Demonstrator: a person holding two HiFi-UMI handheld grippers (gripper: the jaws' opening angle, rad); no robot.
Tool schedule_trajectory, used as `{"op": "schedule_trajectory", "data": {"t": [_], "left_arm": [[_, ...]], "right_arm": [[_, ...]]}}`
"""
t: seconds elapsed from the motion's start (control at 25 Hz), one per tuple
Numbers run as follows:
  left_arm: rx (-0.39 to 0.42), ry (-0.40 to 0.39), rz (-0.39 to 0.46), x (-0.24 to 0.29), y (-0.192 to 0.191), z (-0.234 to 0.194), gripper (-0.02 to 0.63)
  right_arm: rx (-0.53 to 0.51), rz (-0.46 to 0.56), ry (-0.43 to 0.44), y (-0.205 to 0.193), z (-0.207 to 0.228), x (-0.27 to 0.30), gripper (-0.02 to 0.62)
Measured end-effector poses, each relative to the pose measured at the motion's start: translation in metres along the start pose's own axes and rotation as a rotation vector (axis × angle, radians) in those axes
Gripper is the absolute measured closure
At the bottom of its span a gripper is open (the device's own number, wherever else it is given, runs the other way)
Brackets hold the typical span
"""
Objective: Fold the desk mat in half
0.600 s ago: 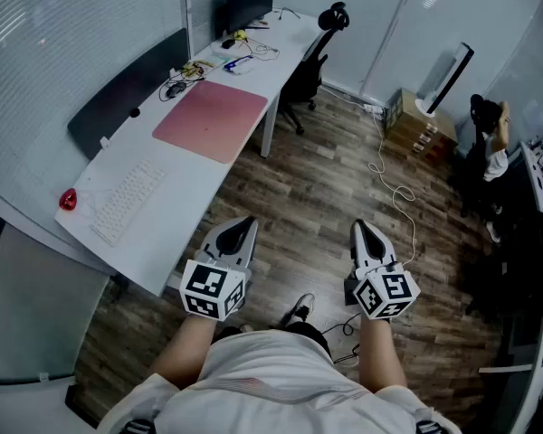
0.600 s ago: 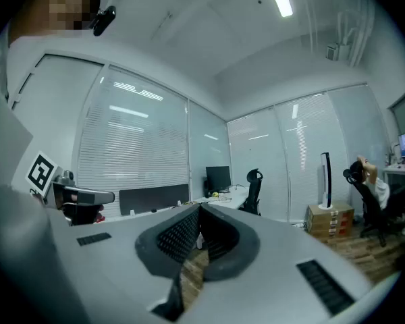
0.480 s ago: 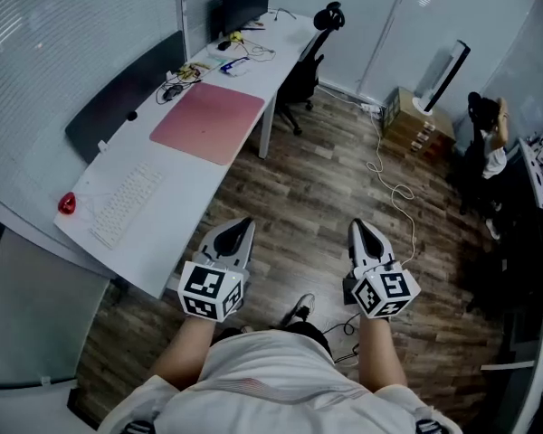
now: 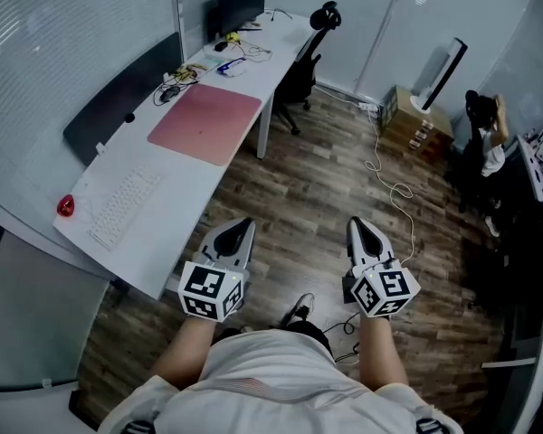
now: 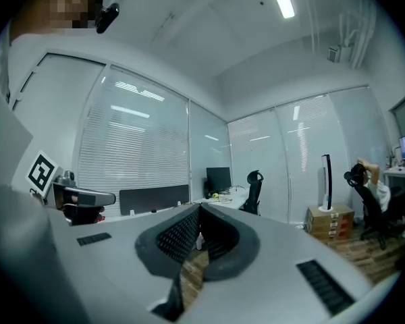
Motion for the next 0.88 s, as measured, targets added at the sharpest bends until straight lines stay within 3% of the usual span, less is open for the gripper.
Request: {"op": "schedule_trajectory", "data": {"t": [0.48,0.68,0.88], "left_arm": [[-0.033,0.004,0.027,0.001,-0.007,-0.004,0.591],[-0.055,0.017,0.018,0.009,-0.011,-0.010,0.591],[-0.052,0.037,-0.007,0.034,-0.009,-0.024,0.591]], "right_arm": [[-0.017,0.018,0.032,0.007,0.000,0.002,0.546],[-0.053,-0.005,0.060,0.009,0.000,0.018,0.545],[-0.020,-0.024,0.087,0.004,0.017,0.052,0.546]]}}
Point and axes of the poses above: the fingertips, and each gripper's own axes: x forward along the fingers, z to its right, y out of its top, the point moved 10 cm from there along -x, backward along the fingers, and after that the axes turned 14 degrees about -y, right-handed, at the moved point
